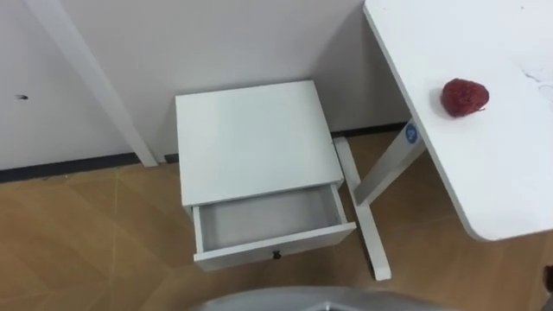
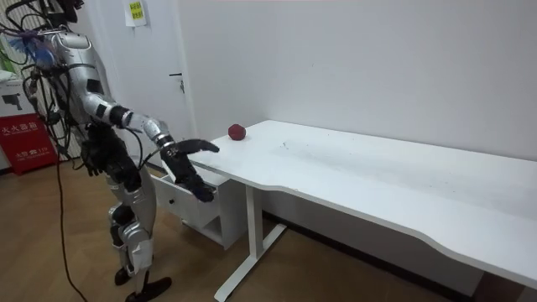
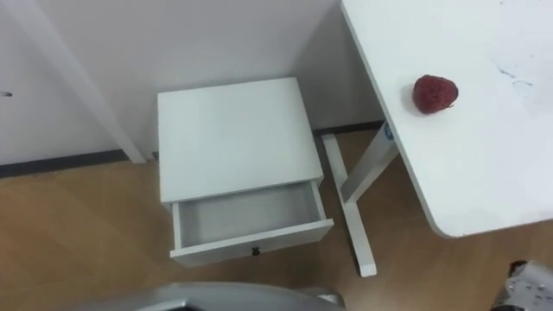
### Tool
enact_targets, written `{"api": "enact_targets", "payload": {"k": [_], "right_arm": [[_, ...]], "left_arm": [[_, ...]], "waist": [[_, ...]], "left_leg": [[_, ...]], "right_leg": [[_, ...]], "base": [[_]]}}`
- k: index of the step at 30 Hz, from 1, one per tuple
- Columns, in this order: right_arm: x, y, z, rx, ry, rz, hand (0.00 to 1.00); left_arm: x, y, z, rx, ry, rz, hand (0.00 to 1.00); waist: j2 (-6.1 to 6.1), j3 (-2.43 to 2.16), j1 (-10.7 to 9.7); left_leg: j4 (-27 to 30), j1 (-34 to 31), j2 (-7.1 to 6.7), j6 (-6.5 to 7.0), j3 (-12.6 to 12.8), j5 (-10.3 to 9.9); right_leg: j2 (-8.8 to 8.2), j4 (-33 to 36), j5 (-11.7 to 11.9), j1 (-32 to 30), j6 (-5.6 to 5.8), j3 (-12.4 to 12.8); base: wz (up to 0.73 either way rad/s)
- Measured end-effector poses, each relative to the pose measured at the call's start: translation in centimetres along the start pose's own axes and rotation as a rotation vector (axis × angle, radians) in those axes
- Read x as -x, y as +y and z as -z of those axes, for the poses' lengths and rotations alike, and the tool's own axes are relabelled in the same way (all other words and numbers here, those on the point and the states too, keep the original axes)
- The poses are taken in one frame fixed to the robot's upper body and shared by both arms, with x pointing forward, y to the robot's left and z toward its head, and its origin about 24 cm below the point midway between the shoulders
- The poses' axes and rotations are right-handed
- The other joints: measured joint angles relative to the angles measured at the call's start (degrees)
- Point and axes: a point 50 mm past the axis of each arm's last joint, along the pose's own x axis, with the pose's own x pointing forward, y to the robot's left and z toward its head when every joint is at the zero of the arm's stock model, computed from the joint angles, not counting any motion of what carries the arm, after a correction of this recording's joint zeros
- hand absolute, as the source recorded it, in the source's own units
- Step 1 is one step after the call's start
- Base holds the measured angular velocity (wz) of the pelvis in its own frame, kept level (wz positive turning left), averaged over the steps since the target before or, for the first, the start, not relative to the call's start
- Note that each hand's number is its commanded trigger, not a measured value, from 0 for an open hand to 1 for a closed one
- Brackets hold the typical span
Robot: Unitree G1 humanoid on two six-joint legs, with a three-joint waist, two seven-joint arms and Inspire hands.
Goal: Put apple and close drawer
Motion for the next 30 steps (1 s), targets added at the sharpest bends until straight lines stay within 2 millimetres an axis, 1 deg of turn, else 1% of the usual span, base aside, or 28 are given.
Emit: {"api": "enact_targets", "payload": {"k": [1, 2, 4, 5, 7, 8, 9, 10, 11, 13, 15, 17, 19, 21, 24, 25, 26, 27, 28, 30], "right_arm": [[0.6, 1.3, -0.4, -0.012, -0.022, -0.031, 0.00], [1.0, 2.0, -0.7, -0.003, -0.042, -0.053, 0.00], [2.8, 4.5, -1.7, 0.049, -0.155, -0.150, 0.00], [3.1, 4.9, -1.9, 0.077, -0.193, -0.169, 0.00], [4.1, 6.3, -2.4, 0.188, -0.329, -0.217, 0.00], [4.2, 6.6, -2.4, 0.219, -0.355, -0.229, 0.00], [4.7, 7.2, -2.3, 0.270, -0.399, -0.258, 0.00], [5.4, 7.7, -2.1, 0.310, -0.437, -0.296, 0.00], [5.7, 8.0, -2.0, 0.337, -0.460, -0.318, 0.00], [6.8, 9.0, -1.4, 0.455, -0.551, -0.405, 0.00], [7.5, 9.7, -0.8, 0.526, -0.594, -0.473, 0.00], [8.1, 10.1, 0.2, 0.593, -0.602, -0.538, 0.00], [8.7, 10.3, 2.1, 0.728, -0.610, -0.627, 0.00], [8.8, 10.3, 2.9, 0.788, -0.584, -0.681, 0.00], [9.0, 10.3, 4.0, 0.872, -0.552, -0.754, 0.00], [9.1, 10.3, 4.3, 0.896, -0.543, -0.783, 0.00], [9.2, 10.3, 4.5, 0.909, -0.542, -0.797, 0.00], [9.3, 10.3, 4.8, 0.930, -0.530, -0.827, 0.00], [9.5, 10.3, 5.4, 0.968, -0.515, -0.859, 0.00], [9.7, 10.4, 5.9, 1.016, -0.494, -0.912, 0.00]], "left_arm": [[0.0, 0.0, -0.1, 0.002, -0.004, 0.001, 0.00], [0.0, -0.1, -0.1, 0.002, -0.005, 0.002, 0.00], [0.0, -0.1, -0.3, -0.002, -0.014, 0.000, 0.00], [0.0, -0.1, -0.3, -0.003, -0.016, 0.000, 0.00], [0.0, -0.4, -0.3, -0.031, -0.020, 0.003, 0.00], [0.1, -0.5, -0.3, -0.036, -0.020, 0.005, 0.00], [0.1, -0.7, -0.2, -0.050, -0.018, 0.010, 0.00], [0.1, -0.9, -0.2, -0.064, -0.018, 0.019, 0.00], [0.1, -1.0, -0.3, -0.069, -0.020, 0.022, 0.00], [0.1, -1.3, -0.5, -0.091, -0.030, 0.036, 0.00], [0.2, -1.6, -0.6, -0.116, -0.039, 0.052, 0.00], [0.2, -1.8, -0.7, -0.134, -0.048, 0.059, 0.00], [0.2, -1.9, -0.9, -0.135, -0.051, 0.072, 0.00], [0.2, -2.2, -1.3, -0.139, -0.057, 0.080, 0.00], [0.2, -2.2, -1.4, -0.146, -0.056, 0.086, 0.00], [0.2, -2.2, -1.3, -0.151, -0.052, 0.089, 0.00], [0.2, -2.2, -1.3, -0.152, -0.050, 0.092, 0.00], [0.2, -2.2, -1.2, -0.153, -0.047, 0.094, 0.00], [0.2, -2.2, -1.0, -0.161, -0.043, 0.096, 0.00], [0.3, -2.4, -0.8, -0.178, -0.036, 0.103, 0.00]], "waist": [[-0.05, 0.01, 0.0], [-0.01, 0.02, -0.1], [0.50, 0.11, 0.0], [0.39, 0.09, 0.1], [0.85, 0.12, 0.4], [0.67, 0.17, 0.5], [0.62, 0.20, 0.6], [1.00, 0.18, 0.7], [1.09, 0.16, 0.7], [1.33, 0.22, 0.9], [1.37, 0.34, 1.5], [1.43, 0.33, 1.8], [1.20, 0.29, 2.3], [0.89, 0.32, 3.1], [0.48, 0.20, 4.0], [0.07, 0.35, 4.5], [0.14, 0.32, 4.7], [-0.28, 0.57, 5.0], [-0.57, 0.67, 5.0], [-0.75, 0.61, 4.9]], "left_leg": [[-0.1, -0.1, -0.01, 0.00, -0.3, 0.0], [-0.2, -0.2, -0.02, 0.00, -0.4, 0.0], [-0.3, -0.4, -0.04, 0.00, -0.5, 0.0], [-0.4, -0.5, -0.04, 0.00, -0.5, 0.0], [-0.7, -0.7, -0.10, 0.00, -0.5, 0.0], [-0.8, -0.7, -0.10, 0.00, -0.5, 0.0], [-0.8, -0.8, -0.12, 0.00, -0.5, 0.0], [-0.8, -0.9, -0.12, 0.00, -0.5, 0.0], [-0.8, -0.8, -0.12, -0.01, -0.5, 0.0], [-0.8, -0.8, -0.09, -0.11, -0.2, 0.1], [-1.0, -0.8, -0.06, -0.13, 0.0, 0.1], [-1.1, -0.9, -0.02, -0.18, 0.2, 0.1], [-1.1, -0.7, 0.02, -0.26, 0.2, 0.2], [-1.1, -0.7, 0.02, -0.26, 0.2, 0.2], [-1.1, -0.7, 0.00, -0.25, 0.0, 0.2], [-1.1, -0.7, 0.00, -0.25, 0.0, 0.2], [-1.1, -0.7, 0.01, -0.25, 0.0, 0.2], [-1.0, -0.8, 0.01, -0.25, 0.0, 0.2], [-1.0, -0.9, 0.02, -0.25, -0.2, 0.2], [-0.9, -0.9, -0.02, -0.24, -0.6, 0.2]], "right_leg": [[-0.01, 0.0, 0.0, -0.1, 0.00, -0.2], [-0.02, 0.0, 0.0, -0.2, 0.00, -0.4], [-0.09, 0.0, 0.0, -0.6, 0.00, -1.2], [-0.09, 0.0, 0.0, -0.8, 0.00, -1.2], [-0.08, 0.0, 0.0, -0.9, 0.00, -0.6], [-0.07, 0.0, 0.0, -0.9, 0.00, -0.5], [-0.08, 0.0, 0.0, -1.1, 0.00, -0.5], [-0.07, 0.0, 0.0, -1.3, 0.00, -0.5], [-0.08, 0.0, 0.0, -1.6, 0.00, -0.6], [-0.06, 0.0, 0.0, -1.9, 0.00, -0.6], [-0.05, 0.0, 0.0, -1.9, 0.00, -0.6], [-0.04, 0.0, 0.0, -2.0, 0.00, -0.6], [0.01, 0.0, 0.0, -1.9, 0.00, -0.6], [-0.01, 0.0, 0.0, -1.9, 0.00, -0.6], [-0.05, 0.0, 0.0, -1.8, 0.00, -0.6], [-0.05, 0.0, 0.0, -1.8, 0.00, -0.7], [-0.05, 0.0, 0.0, -1.8, 0.00, -0.7], [-0.06, 0.0, 0.0, -1.8, 0.00, -0.9], [-0.07, 0.0, 0.0, -1.8, 0.00, -1.1], [-0.15, 0.0, 0.0, -1.8, -0.01, -1.7]], "base": [[0.04], [0.04], [0.02], [0.00], [0.00], [-0.03], [-0.04], [-0.04], [-0.04], [-0.05], [-0.08], [-0.03], [0.00], [0.00], [0.02], [0.00], [0.00], [0.00], [0.05], [0.11]]}}
